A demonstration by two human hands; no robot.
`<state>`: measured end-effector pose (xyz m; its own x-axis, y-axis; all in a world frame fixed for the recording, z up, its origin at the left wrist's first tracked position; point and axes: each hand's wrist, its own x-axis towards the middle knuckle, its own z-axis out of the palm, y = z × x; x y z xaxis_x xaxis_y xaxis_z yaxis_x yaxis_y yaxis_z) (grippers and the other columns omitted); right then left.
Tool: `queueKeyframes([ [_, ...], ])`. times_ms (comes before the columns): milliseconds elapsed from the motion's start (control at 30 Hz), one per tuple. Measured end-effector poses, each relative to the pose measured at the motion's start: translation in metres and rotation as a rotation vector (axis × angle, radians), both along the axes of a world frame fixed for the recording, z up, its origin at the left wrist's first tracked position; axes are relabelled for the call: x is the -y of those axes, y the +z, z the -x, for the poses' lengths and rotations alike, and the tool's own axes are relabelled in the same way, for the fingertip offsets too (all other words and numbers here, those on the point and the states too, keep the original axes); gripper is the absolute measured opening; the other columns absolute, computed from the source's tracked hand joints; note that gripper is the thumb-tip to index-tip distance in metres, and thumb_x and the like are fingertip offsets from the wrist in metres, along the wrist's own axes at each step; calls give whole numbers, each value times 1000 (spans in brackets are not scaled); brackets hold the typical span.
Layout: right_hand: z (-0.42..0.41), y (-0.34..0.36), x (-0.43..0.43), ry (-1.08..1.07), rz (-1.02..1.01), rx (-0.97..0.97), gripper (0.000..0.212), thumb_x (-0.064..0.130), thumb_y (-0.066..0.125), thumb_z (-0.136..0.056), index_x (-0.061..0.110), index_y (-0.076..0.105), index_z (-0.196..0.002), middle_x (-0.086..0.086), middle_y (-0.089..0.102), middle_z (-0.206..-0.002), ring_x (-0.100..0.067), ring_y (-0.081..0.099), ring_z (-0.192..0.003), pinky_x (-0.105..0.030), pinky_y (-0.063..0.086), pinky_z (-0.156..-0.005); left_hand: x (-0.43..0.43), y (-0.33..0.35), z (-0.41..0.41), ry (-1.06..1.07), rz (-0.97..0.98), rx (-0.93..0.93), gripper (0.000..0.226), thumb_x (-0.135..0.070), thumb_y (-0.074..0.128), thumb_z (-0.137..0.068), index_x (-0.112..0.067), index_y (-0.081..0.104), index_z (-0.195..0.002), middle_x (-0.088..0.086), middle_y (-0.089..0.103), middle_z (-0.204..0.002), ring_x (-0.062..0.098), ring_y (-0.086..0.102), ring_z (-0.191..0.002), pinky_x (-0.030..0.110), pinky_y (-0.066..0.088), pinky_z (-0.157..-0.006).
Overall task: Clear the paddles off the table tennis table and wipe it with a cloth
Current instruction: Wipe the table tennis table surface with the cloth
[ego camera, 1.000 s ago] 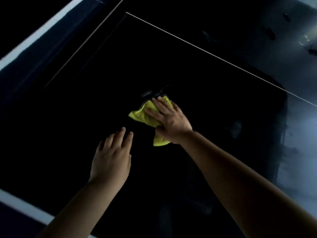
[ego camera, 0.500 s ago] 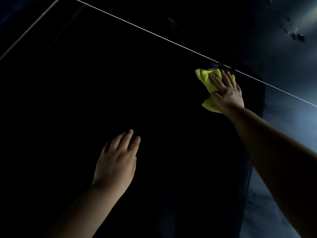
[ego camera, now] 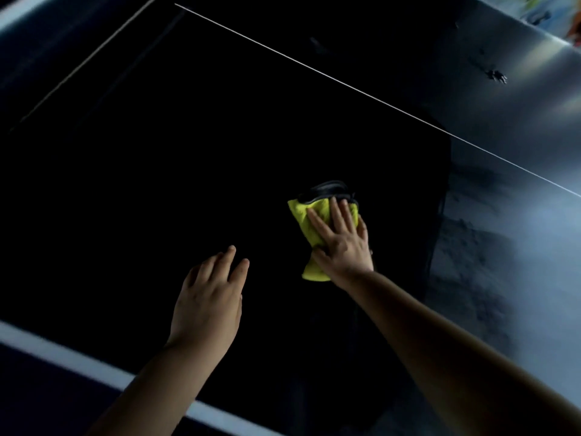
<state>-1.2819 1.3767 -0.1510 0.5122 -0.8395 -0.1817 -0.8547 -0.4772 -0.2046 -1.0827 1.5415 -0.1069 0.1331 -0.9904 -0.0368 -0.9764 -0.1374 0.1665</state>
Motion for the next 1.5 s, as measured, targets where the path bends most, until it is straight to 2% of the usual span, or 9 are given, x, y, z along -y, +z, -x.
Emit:
queueKeyframes([
  [333, -22, -4, -195, 270, -12, 43, 77, 60, 41, -78, 46, 20, -151, -5, 0, -164, -22, -12, -150, -53, 1, -119, -141, 17, 19, 43, -113, 51, 67, -15, 89, -48, -7, 68, -112, 17, 62, -121, 36, 62, -103, 46, 53, -77],
  [433, -2, -5, -226, 394, 4, 59, 73, 50, 41, -80, 43, 25, -151, -5, 5, -164, -25, -4, -151, -52, 2, -120, -154, 19, 39, 18, -132, 61, 69, -12, 90, -47, -5, 68, -111, 19, 62, -120, 37, 62, -103, 46, 53, -77],
  [600, 69, -2, -232, 602, -31, -17, 74, 48, 36, -80, 43, 20, -152, 0, -1, -165, -20, -10, -151, -47, -6, -120, -143, 24, 69, -12, -138, 60, 66, -12, 88, -51, -5, 67, -114, 19, 61, -122, 38, 61, -104, 47, 53, -78],
  [767, 130, -4, -160, 650, -8, -65, 80, 47, 51, -79, 44, 19, -152, 3, 0, -165, -17, -7, -151, -46, -1, -120, -97, 18, 114, -42, -134, 57, 62, -14, 87, -54, -6, 67, -112, 18, 61, -122, 38, 61, -105, 48, 52, -77],
  [900, 161, -11, -63, 603, 79, -17, 78, 48, 50, -75, 38, 30, -150, 0, 12, -164, -21, 4, -151, -46, 8, -120, -44, 10, 162, -23, -99, 30, 62, -18, 84, -58, -8, 66, -117, 16, 60, -125, 36, 59, -108, 46, 52, -79],
  [967, 177, -15, -5, 546, 101, 22, 78, 49, 47, -72, 33, 37, -148, -3, 18, -162, -23, 11, -150, -48, 15, -119, -14, 4, 188, -8, -89, 15, 63, -19, 83, -59, -10, 65, -118, 14, 60, -126, 34, 59, -108, 45, 51, -80],
  [1100, 201, -15, 107, 422, 91, 21, 81, 51, 40, -71, 37, 31, -150, -2, 16, -163, -22, 9, -150, -40, 7, -118, 50, -11, 238, 2, -87, -8, 65, -24, 82, -60, -12, 63, -121, 11, 59, -128, 30, 59, -109, 42, 51, -82],
  [1233, 222, -15, 204, 247, 82, 60, 81, 51, 35, -70, 41, 30, -150, 3, 16, -163, -18, 9, -151, -41, 12, -119, 109, -25, 281, -13, -47, -12, 64, -23, 81, -63, -12, 62, -123, 11, 58, -129, 30, 59, -109, 42, 50, -85],
  [1500, 293, -15, 304, -23, 27, 75, 79, 49, 39, -74, 42, 25, -151, 6, 10, -164, -16, 2, -151, -44, 10, -119, 169, -34, 327, -47, -15, 45, 59, -20, 77, -67, -13, 61, -123, 11, 56, -131, 29, 57, -113, 42, 49, -88],
])
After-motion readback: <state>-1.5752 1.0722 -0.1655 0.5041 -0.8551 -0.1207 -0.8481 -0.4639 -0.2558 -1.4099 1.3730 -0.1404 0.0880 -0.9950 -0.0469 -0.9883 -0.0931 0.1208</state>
